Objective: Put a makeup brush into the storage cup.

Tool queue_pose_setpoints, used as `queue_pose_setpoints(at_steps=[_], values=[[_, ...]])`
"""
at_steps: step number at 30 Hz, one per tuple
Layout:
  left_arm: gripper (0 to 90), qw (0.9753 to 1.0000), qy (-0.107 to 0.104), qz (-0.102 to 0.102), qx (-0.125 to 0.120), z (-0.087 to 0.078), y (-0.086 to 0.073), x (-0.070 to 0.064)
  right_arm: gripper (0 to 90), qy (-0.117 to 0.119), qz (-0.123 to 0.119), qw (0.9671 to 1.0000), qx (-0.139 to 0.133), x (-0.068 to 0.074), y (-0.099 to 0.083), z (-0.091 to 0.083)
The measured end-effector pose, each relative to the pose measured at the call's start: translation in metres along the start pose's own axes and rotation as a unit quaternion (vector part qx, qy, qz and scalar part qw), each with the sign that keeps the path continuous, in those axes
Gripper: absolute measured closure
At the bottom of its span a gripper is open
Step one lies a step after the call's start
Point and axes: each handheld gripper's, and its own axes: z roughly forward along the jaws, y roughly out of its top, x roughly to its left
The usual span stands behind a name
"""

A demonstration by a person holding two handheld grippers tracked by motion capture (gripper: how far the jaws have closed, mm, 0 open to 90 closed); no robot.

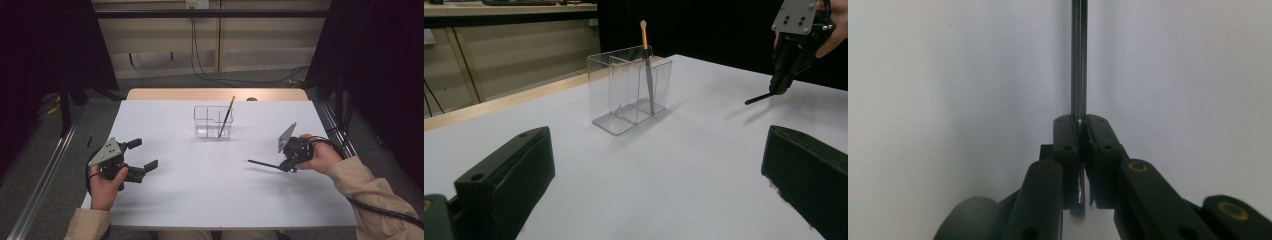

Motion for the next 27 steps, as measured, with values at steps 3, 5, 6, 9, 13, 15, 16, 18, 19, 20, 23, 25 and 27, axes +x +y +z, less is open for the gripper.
queue_pose_setpoints(at_steps=[3,5,6,9,13,15,16,18,19,20,23,25,27], values=[[0.6,1.0,-0.003,0.0,0.001,0.001,-0.001,0.0,84.3,-0.002,-0.007,1.0,-0.003,0.0,0.005,0.0],[0.6,1.0,-0.002,0.001,0.004,0.002,-0.001,0.0,84.3,0.0,-0.006,1.0,-0.004,0.001,0.009,0.0],[0.6,1.0,-0.004,-0.001,0.003,0.002,-0.001,0.0,84.3,0.0,-0.004,1.0,-0.004,0.002,0.011,0.001],[0.6,1.0,-0.005,-0.001,0.003,0.003,-0.001,0.0,84.3,0.0,-0.016,0.9998,-0.008,0.002,0.017,0.002],[0.6,1.0,-0.005,-0.001,0.002,0.003,-0.001,0.0,84.3,0.001,-0.023,0.9997,-0.011,0.004,0.025,0.002],[0.6,1.0,-0.004,-0.001,0.003,0.003,-0.001,0.0,84.3,-0.002,-0.028,0.9995,-0.012,0.005,0.03,0.002],[0.6,1.0,-0.005,-0.002,0.003,0.003,-0.001,0.0,84.3,-0.001,-0.032,0.9994,-0.013,0.005,0.032,0.002],[0.6,1.0,-0.005,-0.004,0.002,0.004,-0.001,-0.001,84.3,0.001,-0.036,0.9992,-0.015,0.005,0.036,0.003],[0.6,1.0,-0.006,-0.003,0.002,0.004,0.0,-0.001,84.3,0.0,-0.035,0.9993,-0.014,0.006,0.039,0.002],[0.6,1.0,-0.007,-0.003,0.003,0.004,0.0,-0.001,84.3,0.001,-0.039,0.9991,-0.015,0.006,0.041,0.002],[0.6,1.0,-0.007,-0.005,0.002,0.004,0.0,0.0,84.3,0.001,-0.043,0.999,-0.014,0.007,0.047,0.003],[0.6,0.9999,-0.009,-0.004,0.002,0.004,0.0,0.0,84.3,0.003,-0.045,0.9989,-0.012,0.008,0.051,0.004],[0.6,1.0,-0.009,-0.004,0.002,0.005,0.0,-0.001,84.3,0.006,-0.05,0.9987,-0.009,0.01,0.055,0.005]])
